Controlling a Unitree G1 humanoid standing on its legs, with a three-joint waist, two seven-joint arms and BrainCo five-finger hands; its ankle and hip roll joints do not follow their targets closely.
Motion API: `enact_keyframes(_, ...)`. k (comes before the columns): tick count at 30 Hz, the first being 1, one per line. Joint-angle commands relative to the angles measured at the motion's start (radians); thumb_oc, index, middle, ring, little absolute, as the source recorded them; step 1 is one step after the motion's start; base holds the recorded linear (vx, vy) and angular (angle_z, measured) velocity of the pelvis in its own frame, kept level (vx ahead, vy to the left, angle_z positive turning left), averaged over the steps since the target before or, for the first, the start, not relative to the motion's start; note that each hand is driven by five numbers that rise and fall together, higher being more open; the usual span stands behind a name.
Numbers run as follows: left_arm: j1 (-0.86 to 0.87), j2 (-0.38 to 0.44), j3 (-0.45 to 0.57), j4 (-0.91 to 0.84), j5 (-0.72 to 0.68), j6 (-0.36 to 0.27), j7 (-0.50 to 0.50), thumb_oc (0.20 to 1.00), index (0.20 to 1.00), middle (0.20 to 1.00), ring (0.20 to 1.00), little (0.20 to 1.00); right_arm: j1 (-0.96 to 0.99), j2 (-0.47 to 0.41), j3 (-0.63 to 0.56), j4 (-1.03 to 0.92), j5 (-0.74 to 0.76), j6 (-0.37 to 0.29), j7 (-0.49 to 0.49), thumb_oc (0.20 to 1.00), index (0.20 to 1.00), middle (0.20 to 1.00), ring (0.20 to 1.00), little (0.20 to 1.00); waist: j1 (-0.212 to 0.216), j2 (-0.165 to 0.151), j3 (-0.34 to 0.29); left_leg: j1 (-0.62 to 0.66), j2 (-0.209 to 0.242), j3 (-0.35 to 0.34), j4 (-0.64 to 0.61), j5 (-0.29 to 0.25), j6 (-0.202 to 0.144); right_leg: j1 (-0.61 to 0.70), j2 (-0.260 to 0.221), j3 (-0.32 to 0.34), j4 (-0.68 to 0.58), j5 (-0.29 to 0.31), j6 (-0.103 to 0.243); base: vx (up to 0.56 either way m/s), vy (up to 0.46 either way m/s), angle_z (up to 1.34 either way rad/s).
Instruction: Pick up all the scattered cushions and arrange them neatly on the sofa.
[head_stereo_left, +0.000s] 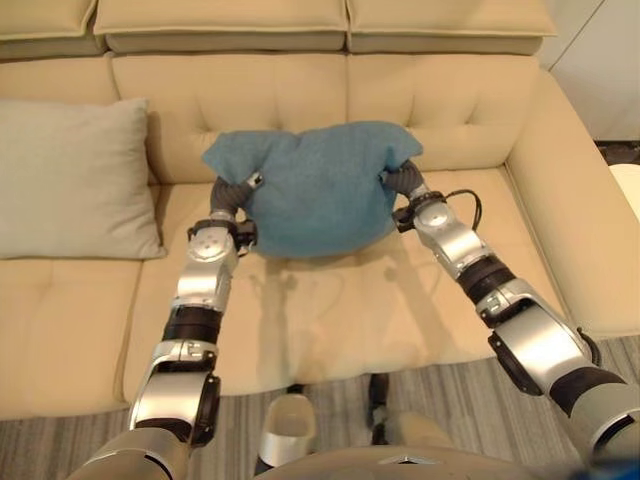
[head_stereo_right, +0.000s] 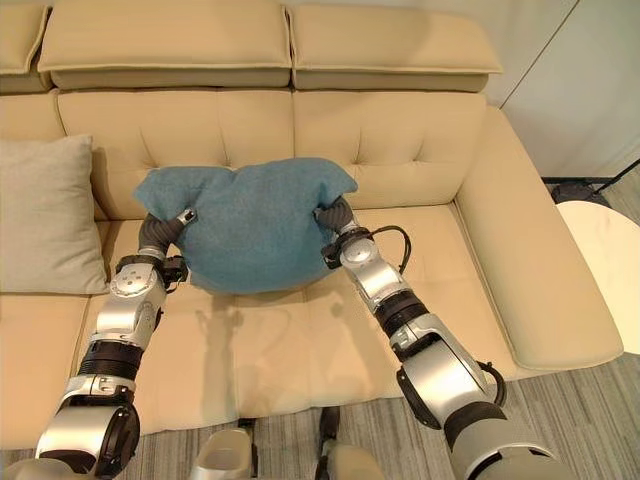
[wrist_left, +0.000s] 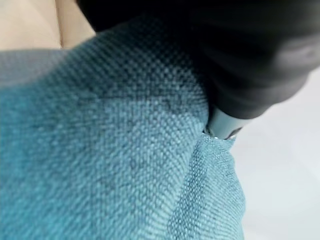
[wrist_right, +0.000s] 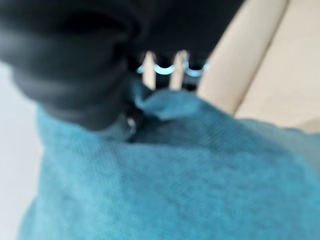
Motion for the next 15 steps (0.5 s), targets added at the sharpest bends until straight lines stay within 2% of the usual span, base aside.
enact_keyframes(1,-0.255,-0.062,-0.133,-0.014,-0.042,-0.111,-0.032,0.2,0.2,0.2,0.2,0.2,-0.281,0.167,0.035,-0.056,0.026,-0.166,0.024,0.2,0.2,0.2,0.2,0.2,0.033,0.005,0.009,0.097,-0.022,-0.055,0.003,-0.056,-0.016,0.027,-0.056,-0.063,0.003,-0.006,0.053,0.0,0.0,0.0)
enact_keyframes(6,-0.253,-0.058,-0.12,0.036,-0.052,-0.11,-0.036,0.2,0.2,0.2,0.2,0.2,-0.306,0.18,0.05,-0.007,0.031,-0.161,0.016,0.2,0.2,0.2,0.2,0.2,0.049,-0.012,0.025,0.088,-0.022,-0.056,0.003,-0.057,-0.016,0.022,-0.057,-0.068,0.003,-0.006,0.056,0.0,0.0,0.0)
enact_keyframes(9,-0.277,-0.024,-0.138,0.083,-0.053,-0.111,-0.051,0.2,0.2,0.2,0.2,0.2,-0.314,0.19,0.053,0.03,0.038,-0.165,0.016,0.2,0.2,0.2,0.2,0.2,0.061,-0.024,0.055,0.072,-0.019,-0.056,0.003,-0.053,-0.019,0.01,-0.058,-0.069,0.003,-0.004,0.057,-0.04,-0.001,0.01)
enact_keyframes(15,-0.346,0.015,-0.16,0.151,-0.073,-0.111,-0.058,0.2,0.2,0.2,0.2,0.2,-0.341,0.206,0.041,0.1,0.049,-0.174,0.013,0.2,0.2,0.2,0.2,0.2,0.072,-0.027,0.101,0.053,-0.014,-0.056,0.003,-0.044,-0.024,-0.001,-0.06,-0.071,0.003,-0.002,0.057,-0.05,0.003,0.01)
